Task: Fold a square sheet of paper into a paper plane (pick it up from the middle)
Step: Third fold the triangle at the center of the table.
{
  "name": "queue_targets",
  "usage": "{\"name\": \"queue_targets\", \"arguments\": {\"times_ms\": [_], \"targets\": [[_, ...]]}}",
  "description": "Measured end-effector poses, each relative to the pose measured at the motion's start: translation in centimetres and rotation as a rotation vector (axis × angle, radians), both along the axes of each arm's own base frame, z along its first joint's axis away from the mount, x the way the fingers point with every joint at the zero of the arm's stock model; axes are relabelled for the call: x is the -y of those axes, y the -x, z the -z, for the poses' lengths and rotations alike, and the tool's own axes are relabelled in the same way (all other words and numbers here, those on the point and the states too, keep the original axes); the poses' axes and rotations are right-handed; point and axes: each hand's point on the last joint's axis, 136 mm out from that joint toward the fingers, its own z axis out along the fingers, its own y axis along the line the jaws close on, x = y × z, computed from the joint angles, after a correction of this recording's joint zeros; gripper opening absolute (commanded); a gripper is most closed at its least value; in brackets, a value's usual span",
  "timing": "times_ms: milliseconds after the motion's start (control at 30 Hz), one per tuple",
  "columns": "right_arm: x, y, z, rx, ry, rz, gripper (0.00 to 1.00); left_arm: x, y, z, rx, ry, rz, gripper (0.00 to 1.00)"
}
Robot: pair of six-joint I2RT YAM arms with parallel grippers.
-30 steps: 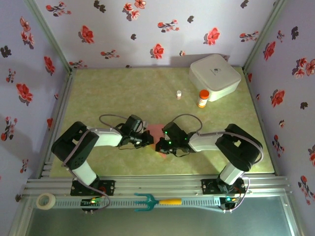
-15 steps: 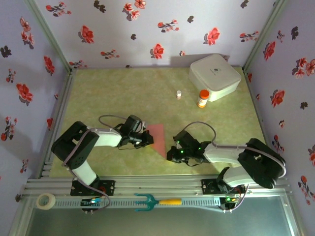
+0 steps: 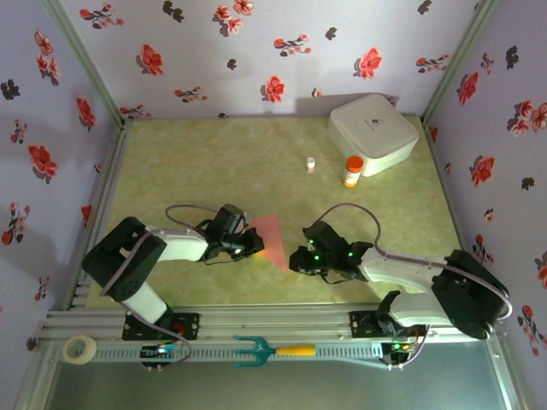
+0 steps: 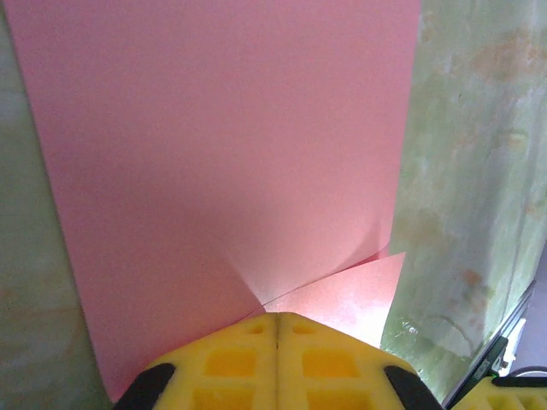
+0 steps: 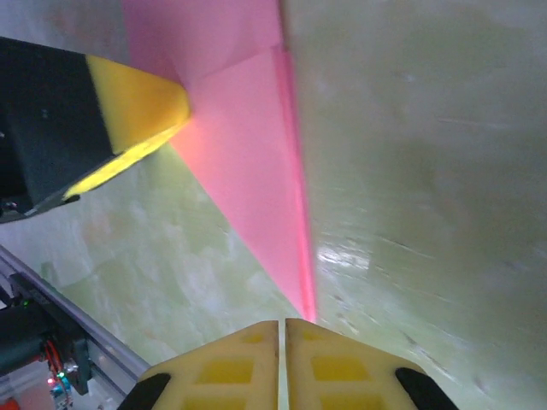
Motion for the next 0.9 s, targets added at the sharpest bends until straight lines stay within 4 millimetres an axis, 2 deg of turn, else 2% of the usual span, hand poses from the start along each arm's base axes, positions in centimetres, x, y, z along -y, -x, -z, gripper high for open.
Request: {"name": "queue_targets", "arguments": {"times_ms": [167, 333, 467, 667, 900], "targets": [[-3.0, -0.8, -0.2, -0.016, -0.033, -0.044, 0.07, 0.0, 0.0, 0.0, 0.000, 0.000, 0.000, 0.00], [-4.2, -0.9, 1.4, -0.055, -0.030, -0.069, 0.07, 0.0, 0.0, 0.0, 0.001, 0.002, 0.000, 0.00], [-3.9, -0.3, 2.9, -0.089, -0.008, -0.077, 0.07, 0.0, 0.0, 0.0, 0.001, 0.001, 0.000, 0.00], [-3.4, 0.2, 3.1, -0.070, -0.044, -0.076, 0.08, 0.0, 0.0, 0.0, 0.001, 0.001, 0.000, 0.00], [-0.4, 2.2, 2.7, -0.066, -0.041, -0.059, 0.13, 0.0, 0.0, 0.0, 0.002, 0.002, 0.000, 0.00]]}}
